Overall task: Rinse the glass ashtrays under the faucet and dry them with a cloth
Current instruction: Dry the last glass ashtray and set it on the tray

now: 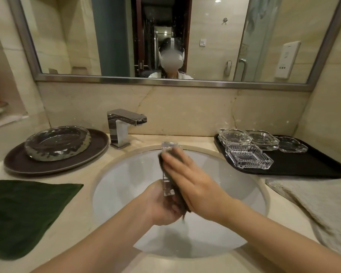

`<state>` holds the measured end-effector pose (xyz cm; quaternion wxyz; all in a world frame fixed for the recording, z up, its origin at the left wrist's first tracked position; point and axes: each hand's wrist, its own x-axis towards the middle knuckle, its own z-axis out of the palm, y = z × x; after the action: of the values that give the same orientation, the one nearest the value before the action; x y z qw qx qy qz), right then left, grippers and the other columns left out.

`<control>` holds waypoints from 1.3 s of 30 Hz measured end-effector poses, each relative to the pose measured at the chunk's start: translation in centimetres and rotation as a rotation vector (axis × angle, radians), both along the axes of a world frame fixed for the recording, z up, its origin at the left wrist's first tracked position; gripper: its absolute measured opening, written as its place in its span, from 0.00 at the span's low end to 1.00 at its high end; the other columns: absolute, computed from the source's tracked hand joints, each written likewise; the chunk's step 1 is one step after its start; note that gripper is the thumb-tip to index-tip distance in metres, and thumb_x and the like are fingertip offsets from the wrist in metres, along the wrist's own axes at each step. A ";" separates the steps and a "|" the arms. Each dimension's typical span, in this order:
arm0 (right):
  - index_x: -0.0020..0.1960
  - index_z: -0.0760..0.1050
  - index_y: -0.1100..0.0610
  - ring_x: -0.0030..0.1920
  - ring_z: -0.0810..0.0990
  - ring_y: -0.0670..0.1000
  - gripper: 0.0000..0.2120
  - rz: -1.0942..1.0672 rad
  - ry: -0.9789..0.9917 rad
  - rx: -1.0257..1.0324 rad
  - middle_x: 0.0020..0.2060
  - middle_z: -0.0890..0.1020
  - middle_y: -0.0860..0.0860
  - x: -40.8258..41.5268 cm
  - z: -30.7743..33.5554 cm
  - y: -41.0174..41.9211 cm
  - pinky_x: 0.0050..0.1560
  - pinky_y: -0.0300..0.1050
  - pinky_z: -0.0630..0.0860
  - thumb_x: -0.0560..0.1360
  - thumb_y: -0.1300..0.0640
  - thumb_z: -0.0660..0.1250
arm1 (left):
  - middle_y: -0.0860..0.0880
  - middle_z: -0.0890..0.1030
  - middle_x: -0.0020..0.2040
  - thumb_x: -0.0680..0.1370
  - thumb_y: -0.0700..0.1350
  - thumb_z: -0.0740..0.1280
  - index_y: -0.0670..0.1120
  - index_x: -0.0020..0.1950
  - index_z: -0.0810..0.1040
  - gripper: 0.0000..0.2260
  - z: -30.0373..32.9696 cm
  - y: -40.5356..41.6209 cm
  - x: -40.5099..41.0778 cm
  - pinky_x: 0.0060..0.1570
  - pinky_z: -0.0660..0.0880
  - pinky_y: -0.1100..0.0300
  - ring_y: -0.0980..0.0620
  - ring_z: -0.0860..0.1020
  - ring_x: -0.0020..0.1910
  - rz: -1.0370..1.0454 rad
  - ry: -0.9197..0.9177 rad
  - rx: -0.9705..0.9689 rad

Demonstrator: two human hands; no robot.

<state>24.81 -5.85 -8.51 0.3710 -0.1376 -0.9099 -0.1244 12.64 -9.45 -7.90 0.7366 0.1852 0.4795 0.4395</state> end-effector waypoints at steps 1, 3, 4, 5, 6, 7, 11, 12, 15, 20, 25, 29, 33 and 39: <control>0.67 0.65 0.70 0.71 0.61 0.65 0.19 0.030 -0.088 0.065 0.69 0.66 0.62 0.8 -0.5 -0.2 0.70 0.56 0.62 0.78 0.67 0.53 | 0.50 0.66 0.20 0.76 0.42 0.56 0.44 0.21 0.71 0.22 -0.1 0.0 0.0 0.23 0.59 0.67 0.55 0.65 0.17 -0.006 0.015 -0.004; 0.67 0.64 0.68 0.70 0.62 0.64 0.18 0.061 -0.213 0.156 0.69 0.65 0.60 2.1 -0.5 0.0 0.71 0.54 0.61 0.79 0.64 0.48 | 0.51 0.64 0.20 0.74 0.43 0.58 0.44 0.19 0.71 0.22 -0.1 0.1 -0.1 0.23 0.57 0.68 0.56 0.62 0.18 -0.013 0.023 -0.038; 0.67 0.64 0.68 0.70 0.62 0.63 0.18 0.065 -0.249 0.181 0.68 0.65 0.59 2.4 -0.1 0.2 0.72 0.52 0.60 0.80 0.63 0.46 | 0.51 0.63 0.20 0.71 0.42 0.58 0.44 0.19 0.70 0.19 0.1 0.0 0.0 0.23 0.56 0.68 0.57 0.62 0.17 -0.036 0.012 -0.059; 0.67 0.64 0.68 0.70 0.63 0.63 0.19 0.058 -0.261 0.192 0.68 0.66 0.60 2.6 0.6 0.5 0.72 0.52 0.60 0.80 0.62 0.46 | 0.51 0.64 0.20 0.68 0.41 0.58 0.44 0.20 0.70 0.15 0.2 0.0 0.1 0.24 0.54 0.69 0.57 0.62 0.17 -0.075 -0.010 -0.077; 0.66 0.66 0.69 0.69 0.64 0.63 0.20 0.040 -0.241 0.186 0.68 0.68 0.61 2.6 1.5 0.8 0.71 0.53 0.62 0.80 0.62 0.45 | 0.52 0.65 0.21 0.67 0.40 0.57 0.44 0.22 0.70 0.13 0.4 -0.1 0.3 0.24 0.53 0.69 0.58 0.62 0.16 -0.122 -0.033 -0.084; 0.65 0.68 0.70 0.69 0.66 0.64 0.20 0.009 -0.187 0.160 0.67 0.70 0.62 2.5 2.3 1.0 0.70 0.54 0.63 0.80 0.62 0.46 | 0.52 0.66 0.22 0.67 0.40 0.57 0.44 0.24 0.71 0.12 0.5 -0.2 0.4 0.24 0.53 0.68 0.58 0.62 0.16 -0.168 -0.046 -0.081; 0.64 0.70 0.72 0.69 0.65 0.65 0.18 -0.104 0.091 -0.010 0.66 0.70 0.65 1.3 3.1 1.0 0.71 0.54 0.62 0.77 0.66 0.53 | 0.52 0.65 0.24 0.70 0.39 0.56 0.44 0.28 0.72 0.11 0.1 -0.5 0.7 0.20 0.55 0.69 0.57 0.63 0.17 -0.221 -0.071 -0.105; 0.64 0.69 0.73 0.70 0.63 0.65 0.18 -0.086 0.102 -0.020 0.66 0.70 0.65 0.9 2.5 0.6 0.71 0.54 0.61 0.77 0.66 0.54 | 0.52 0.65 0.23 0.69 0.39 0.56 0.45 0.26 0.70 0.12 0.2 -0.5 0.6 0.20 0.55 0.69 0.57 0.63 0.17 -0.207 -0.071 -0.099; 0.64 0.69 0.73 0.71 0.61 0.66 0.19 0.011 0.021 0.000 0.67 0.68 0.66 0.2 -0.1 -0.6 0.70 0.59 0.61 0.79 0.63 0.51 | 0.51 0.64 0.20 0.74 0.43 0.56 0.45 0.23 0.69 0.19 0.0 -0.2 0.3 0.21 0.58 0.69 0.55 0.64 0.16 -0.080 -0.082 -0.068; 0.68 0.65 0.69 0.74 0.56 0.59 0.21 -0.007 0.169 -0.170 0.71 0.61 0.60 -0.4 -0.8 -0.6 0.73 0.51 0.56 0.82 0.58 0.48 | 0.47 0.75 0.23 0.77 0.42 0.56 0.42 0.25 0.77 0.22 0.6 -0.2 0.4 0.23 0.70 0.67 0.51 0.74 0.19 -0.093 -0.057 0.020; 0.74 0.55 0.55 0.74 0.52 0.43 0.24 -0.028 0.464 -0.516 0.74 0.52 0.47 -3.0 -0.1 -1.0 0.72 0.33 0.51 0.79 0.56 0.53 | 0.45 0.80 0.30 0.68 0.43 0.63 0.41 0.30 0.81 0.11 1.4 -0.3 0.2 0.25 0.75 0.65 0.50 0.79 0.24 -0.091 -0.103 0.066; 0.73 0.53 0.49 0.69 0.51 0.31 0.21 -0.073 0.630 -0.911 0.71 0.52 0.39 -2.4 1.5 0.4 0.66 0.23 0.48 0.81 0.57 0.52 | 0.51 0.68 0.24 0.68 0.43 0.59 0.45 0.25 0.73 0.11 0.9 -0.1 -0.5 0.23 0.59 0.70 0.58 0.63 0.18 -0.220 -0.126 0.078; 0.62 0.72 0.53 0.57 0.75 0.44 0.14 -0.034 0.851 -1.277 0.57 0.78 0.47 -1.3 2.3 1.4 0.54 0.37 0.72 0.82 0.55 0.52 | 0.51 0.65 0.26 0.70 0.41 0.57 0.45 0.26 0.71 0.12 0.9 0.0 -0.8 0.21 0.61 0.68 0.57 0.63 0.19 -0.271 -0.069 0.118; 0.49 0.76 0.58 0.43 0.78 0.52 0.18 0.068 0.946 -1.737 0.41 0.80 0.55 -1.9 1.6 -0.1 0.45 0.44 0.73 0.81 0.47 0.54 | 0.51 0.71 0.22 0.78 0.39 0.58 0.45 0.33 0.71 0.14 0.2 0.7 0.5 0.19 0.63 0.71 0.55 0.69 0.17 0.077 0.227 0.150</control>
<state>22.95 -5.91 -6.92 0.4698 -0.3711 -0.4468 0.6648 13.19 -8.73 -7.72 0.6443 0.2696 0.5324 0.4782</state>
